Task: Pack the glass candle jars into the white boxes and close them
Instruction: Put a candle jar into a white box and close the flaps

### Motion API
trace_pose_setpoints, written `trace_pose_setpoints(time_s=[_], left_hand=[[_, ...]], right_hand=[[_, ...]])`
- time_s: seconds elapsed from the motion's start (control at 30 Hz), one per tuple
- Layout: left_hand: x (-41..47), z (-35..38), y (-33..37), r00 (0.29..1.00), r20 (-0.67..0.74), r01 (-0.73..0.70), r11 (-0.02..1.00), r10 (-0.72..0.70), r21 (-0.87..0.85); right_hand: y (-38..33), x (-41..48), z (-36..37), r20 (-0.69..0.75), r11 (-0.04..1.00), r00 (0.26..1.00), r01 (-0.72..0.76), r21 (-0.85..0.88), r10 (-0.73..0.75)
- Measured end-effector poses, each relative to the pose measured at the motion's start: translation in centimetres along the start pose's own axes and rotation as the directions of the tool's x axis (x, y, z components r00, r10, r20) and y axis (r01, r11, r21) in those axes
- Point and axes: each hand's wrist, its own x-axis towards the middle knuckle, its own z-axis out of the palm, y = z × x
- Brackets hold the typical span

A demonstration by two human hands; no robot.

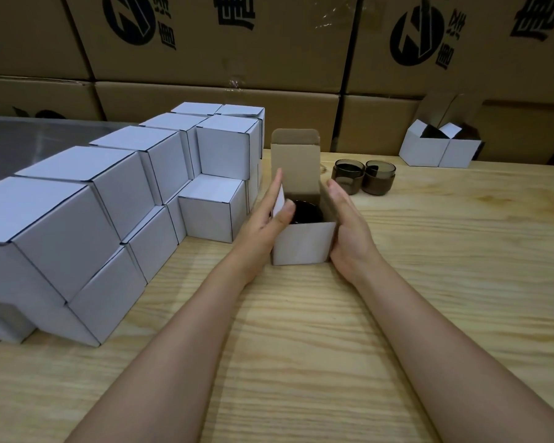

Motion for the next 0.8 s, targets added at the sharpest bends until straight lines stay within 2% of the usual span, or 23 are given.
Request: trace_pose_setpoints(time_s=[0.1, 0.23, 0.33, 0.43, 0.5, 0.6, 0.8], left_hand=[[0.0, 0.0, 0.0, 0.999, -0.008, 0.041, 0.996, -0.042, -0.084], [0.1, -0.1, 0.1, 0.997, -0.082, 0.010, 0.997, -0.016, -0.075], [0.2, 0.2, 0.0, 0.980, -0.190, 0.033, 0.985, -0.065, -0.166], [0.4, 0.3, -0.2, 0.966, -0.244, 0.054, 0.987, -0.090, -0.152], [0.4, 0.4, -0.2, 0.970, -0.234, 0.038, 0.994, -0.061, -0.102], [0.4, 0.6, 0.0, 0.980, -0.188, 0.037, 0.991, -0.061, -0.126], [0.1, 0.6, 0.3, 0.977, -0.195, 0.062, 0.988, -0.089, -0.142]], right_hand=[[-0.2, -0.1, 0.0, 0.121, 0.993, 0.993, 0.030, -0.116, -0.016], [-0.4, 0.1, 0.0, 0.147, 0.984, 0.985, 0.106, -0.141, -0.085], [-0.3, 0.1, 0.0, 0.162, 0.979, 0.979, 0.150, -0.141, -0.126], [-0.1, -0.1, -0.2, 0.165, 0.973, 0.971, 0.195, -0.123, -0.173], [0.1, -0.3, -0.3, 0.192, 0.970, 0.964, 0.211, -0.122, -0.185], [0.3, -0.7, -0.4, 0.268, 0.963, 0.948, 0.218, -0.158, -0.170], [0.7, -1.0, -0.2, 0.261, 0.908, 0.936, 0.308, -0.283, -0.236]])
